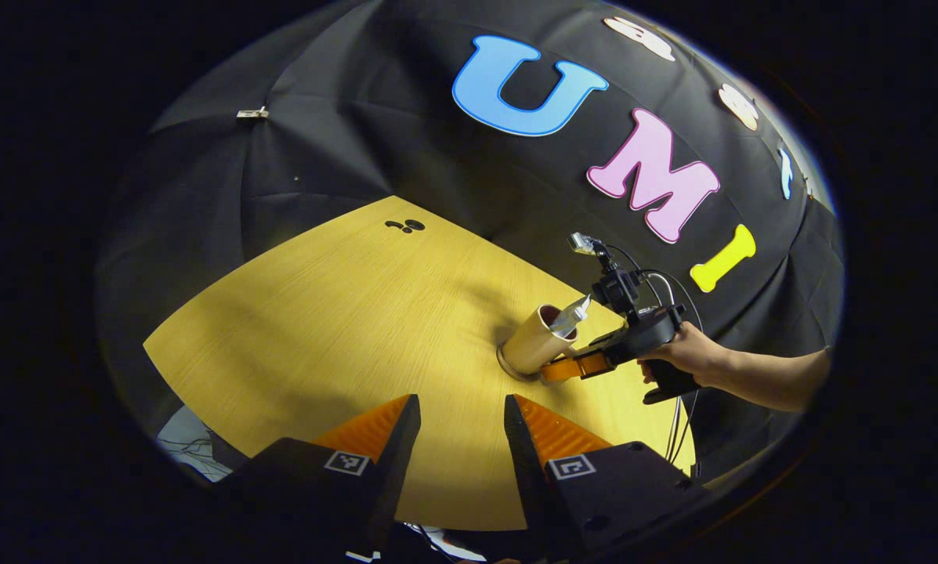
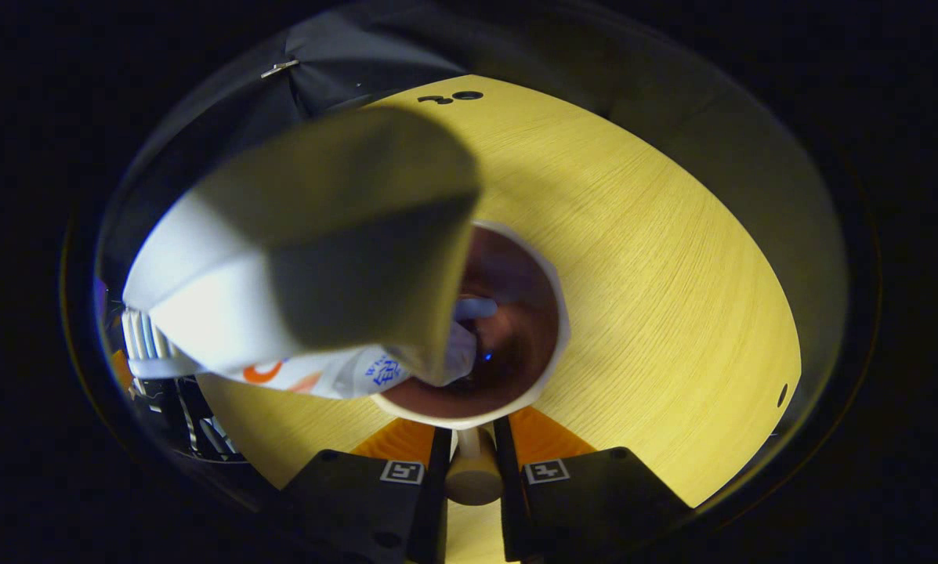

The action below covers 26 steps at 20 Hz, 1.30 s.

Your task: Put the toothbrush and toothpaste on the desktop into the cup, then pick up the cup and place it on the coaster on the desktop.

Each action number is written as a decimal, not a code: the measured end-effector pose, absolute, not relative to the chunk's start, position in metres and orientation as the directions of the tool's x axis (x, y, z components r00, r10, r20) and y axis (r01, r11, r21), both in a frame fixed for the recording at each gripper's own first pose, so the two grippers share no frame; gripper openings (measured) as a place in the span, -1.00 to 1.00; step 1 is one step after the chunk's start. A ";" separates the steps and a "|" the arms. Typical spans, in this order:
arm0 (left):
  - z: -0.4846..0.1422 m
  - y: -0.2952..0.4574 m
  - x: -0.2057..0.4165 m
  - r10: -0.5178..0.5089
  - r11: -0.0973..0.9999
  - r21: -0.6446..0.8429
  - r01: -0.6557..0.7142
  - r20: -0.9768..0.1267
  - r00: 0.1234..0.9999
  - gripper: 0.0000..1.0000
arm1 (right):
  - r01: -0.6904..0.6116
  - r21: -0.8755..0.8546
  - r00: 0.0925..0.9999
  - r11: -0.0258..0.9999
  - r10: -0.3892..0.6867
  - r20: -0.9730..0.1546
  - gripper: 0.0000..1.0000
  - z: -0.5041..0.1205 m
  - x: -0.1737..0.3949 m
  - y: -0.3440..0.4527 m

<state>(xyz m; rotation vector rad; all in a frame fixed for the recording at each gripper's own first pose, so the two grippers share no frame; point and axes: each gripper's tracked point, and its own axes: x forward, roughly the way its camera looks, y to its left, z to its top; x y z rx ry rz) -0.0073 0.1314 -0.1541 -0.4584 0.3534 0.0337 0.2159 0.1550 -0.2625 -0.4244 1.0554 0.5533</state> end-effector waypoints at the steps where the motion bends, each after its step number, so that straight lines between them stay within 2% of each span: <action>1: -0.152 0.130 -0.010 -0.044 0.897 -0.428 -0.111 -0.337 0.941 0.36 | -0.613 -0.068 0.379 0.787 0.218 -0.899 -0.47 -0.263 0.216 0.155; 2: -0.151 0.130 -0.014 -0.038 0.899 -0.423 -0.115 -0.336 0.941 0.36 | -0.614 -0.073 0.384 0.786 0.216 -0.898 -0.33 -0.262 0.216 0.155; 3: -0.152 0.128 -0.017 -0.033 0.901 -0.417 -0.118 -0.338 0.940 0.36 | -0.615 -0.078 0.390 0.785 0.217 -0.895 -0.30 -0.261 0.216 0.156; 5: -0.151 0.128 -0.024 -0.020 0.902 -0.411 -0.131 -0.344 0.939 0.36 | -0.615 -0.081 0.402 0.785 0.224 -0.888 0.05 -0.257 0.215 0.158; 6: -0.151 0.128 -0.026 -0.014 0.901 -0.411 -0.138 -0.346 0.938 0.36 | -0.613 -0.078 0.410 0.786 0.232 -0.882 0.16 -0.252 0.215 0.160; 7: -0.150 0.127 -0.029 -0.010 0.900 -0.412 -0.143 -0.346 0.938 0.36 | -0.613 -0.072 0.415 0.787 0.244 -0.876 0.15 -0.248 0.215 0.161; 9: -0.148 0.125 -0.032 -0.004 0.901 -0.408 -0.146 -0.345 0.939 0.36 | -0.609 -0.072 0.435 0.790 0.257 -0.863 0.37 -0.237 0.213 0.159; 10: -0.145 0.124 -0.034 0.000 0.904 -0.401 -0.146 -0.342 0.940 0.36 | -0.608 -0.079 0.449 0.790 0.261 -0.854 0.34 -0.230 0.212 0.156; 11: -0.142 0.122 -0.034 0.002 0.907 -0.395 -0.144 -0.338 0.941 0.36 | -0.604 -0.089 0.468 0.792 0.262 -0.844 0.46 -0.222 0.210 0.152; 18: -0.122 0.105 -0.031 -0.006 0.931 -0.349 -0.111 -0.317 0.949 0.36 | -0.562 -0.048 0.586 0.826 0.356 -0.728 0.48 -0.154 0.194 0.139; 22: -0.107 0.090 -0.023 -0.035 0.944 -0.323 -0.066 -0.299 0.954 0.36 | -0.541 0.013 0.675 0.841 0.444 -0.590 0.48 -0.102 0.175 0.137; 26: -0.087 0.075 -0.006 -0.066 0.951 -0.308 -0.020 -0.266 0.962 0.36 | -0.533 0.003 0.745 0.846 0.471 -0.472 0.49 -0.064 0.155 0.126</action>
